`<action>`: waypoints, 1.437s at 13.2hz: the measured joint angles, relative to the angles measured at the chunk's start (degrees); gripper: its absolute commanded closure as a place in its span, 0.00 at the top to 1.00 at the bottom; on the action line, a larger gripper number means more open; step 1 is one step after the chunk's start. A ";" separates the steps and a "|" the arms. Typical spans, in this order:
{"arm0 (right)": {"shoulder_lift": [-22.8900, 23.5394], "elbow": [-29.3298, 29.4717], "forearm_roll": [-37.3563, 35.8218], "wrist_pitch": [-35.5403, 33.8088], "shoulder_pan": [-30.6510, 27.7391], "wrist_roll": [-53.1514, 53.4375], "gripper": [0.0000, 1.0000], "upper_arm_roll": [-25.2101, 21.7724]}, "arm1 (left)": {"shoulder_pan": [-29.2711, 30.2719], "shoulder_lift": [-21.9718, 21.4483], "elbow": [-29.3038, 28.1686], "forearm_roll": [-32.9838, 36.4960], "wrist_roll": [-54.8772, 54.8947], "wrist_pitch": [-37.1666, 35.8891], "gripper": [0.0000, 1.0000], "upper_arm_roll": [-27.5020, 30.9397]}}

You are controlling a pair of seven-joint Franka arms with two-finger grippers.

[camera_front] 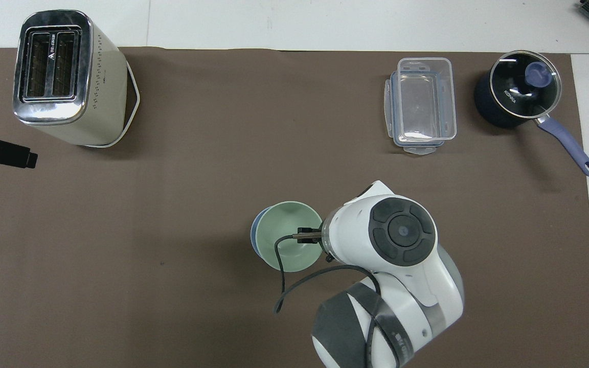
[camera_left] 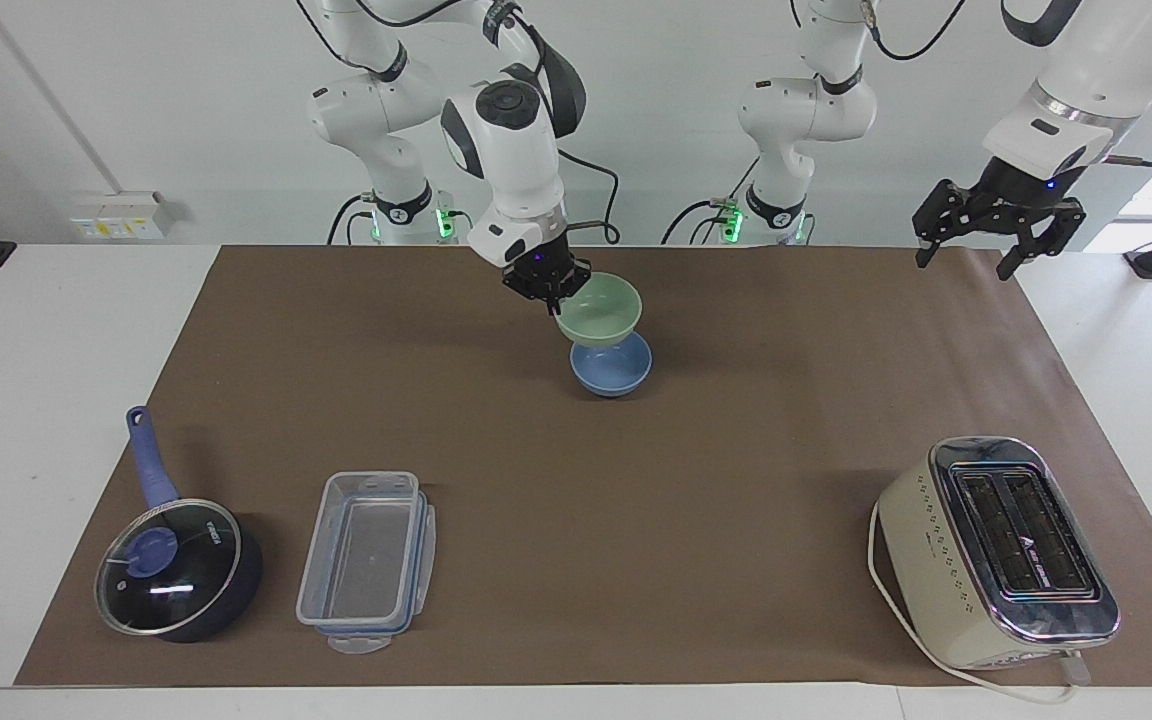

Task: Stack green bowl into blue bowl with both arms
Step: 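Carry the green bowl with the right gripper over the blue bowl, then lower the green bowl into the blue bowl with the right gripper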

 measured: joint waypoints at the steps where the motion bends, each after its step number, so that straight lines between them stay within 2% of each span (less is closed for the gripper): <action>1: 1.37 0.00 0.16 1.52 0.48 0.00 0.00 0.00 | 0.00 0.00 0.00 0.00 0.02 0.09 1.00 0.00; 11: 7.44 -2.38 0.17 9.25 2.84 0.00 0.00 0.00 | 0.01 0.04 -0.72 0.00 0.06 1.22 1.00 -0.20; 19: 8.07 -2.37 0.11 10.32 2.52 -0.73 0.00 -0.27 | 0.01 0.04 -0.75 0.00 0.06 1.20 1.00 -0.33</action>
